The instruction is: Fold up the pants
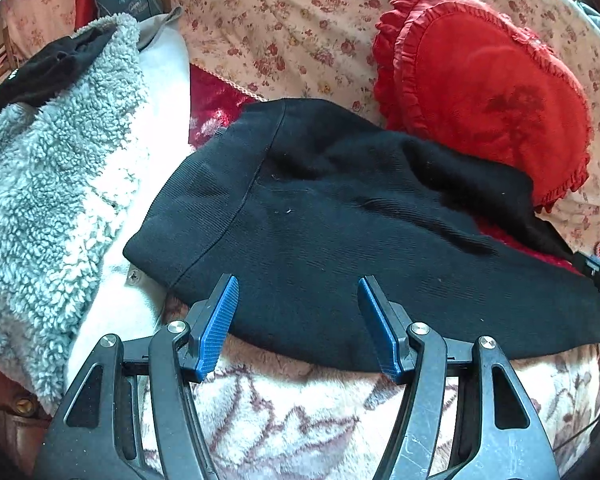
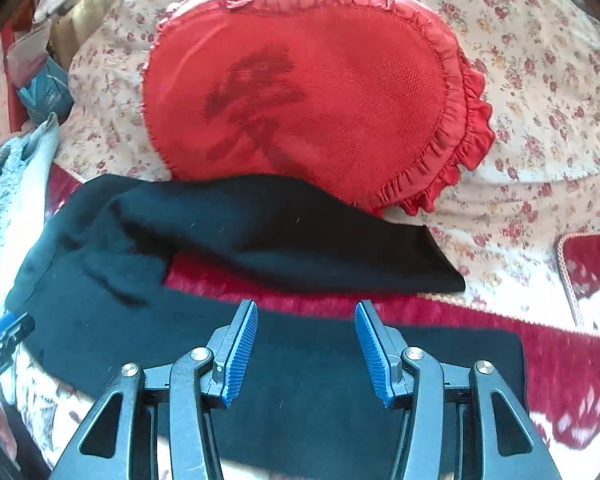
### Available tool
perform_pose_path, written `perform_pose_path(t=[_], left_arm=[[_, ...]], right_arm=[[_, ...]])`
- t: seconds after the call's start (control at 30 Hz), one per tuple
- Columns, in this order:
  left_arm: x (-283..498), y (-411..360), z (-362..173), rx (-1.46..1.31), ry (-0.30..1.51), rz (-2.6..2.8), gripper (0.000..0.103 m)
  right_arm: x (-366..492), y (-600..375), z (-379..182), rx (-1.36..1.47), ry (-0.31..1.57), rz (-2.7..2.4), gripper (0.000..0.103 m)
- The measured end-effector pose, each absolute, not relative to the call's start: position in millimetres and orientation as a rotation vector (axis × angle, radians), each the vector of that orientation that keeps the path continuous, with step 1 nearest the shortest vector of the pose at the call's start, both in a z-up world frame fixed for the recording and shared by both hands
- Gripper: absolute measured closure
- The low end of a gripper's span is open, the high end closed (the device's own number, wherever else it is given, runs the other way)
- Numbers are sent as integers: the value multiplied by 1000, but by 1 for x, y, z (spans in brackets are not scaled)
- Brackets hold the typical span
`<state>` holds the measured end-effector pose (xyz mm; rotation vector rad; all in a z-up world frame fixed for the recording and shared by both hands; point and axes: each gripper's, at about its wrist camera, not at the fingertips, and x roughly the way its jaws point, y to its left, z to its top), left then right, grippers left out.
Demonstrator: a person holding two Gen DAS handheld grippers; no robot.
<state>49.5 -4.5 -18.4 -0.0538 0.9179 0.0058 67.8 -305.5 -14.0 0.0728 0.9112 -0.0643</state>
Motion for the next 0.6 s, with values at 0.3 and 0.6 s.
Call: perform_pose_path(t=[0.3,0.6], left_arm=[[34,-7,-10,-55,910,0,41],[24,-10,-6,-58,908,-2,41]], right_arm=[[21,-295,-19,125,934,-41,54],[-3,-299,-26,159,957,-37,54]])
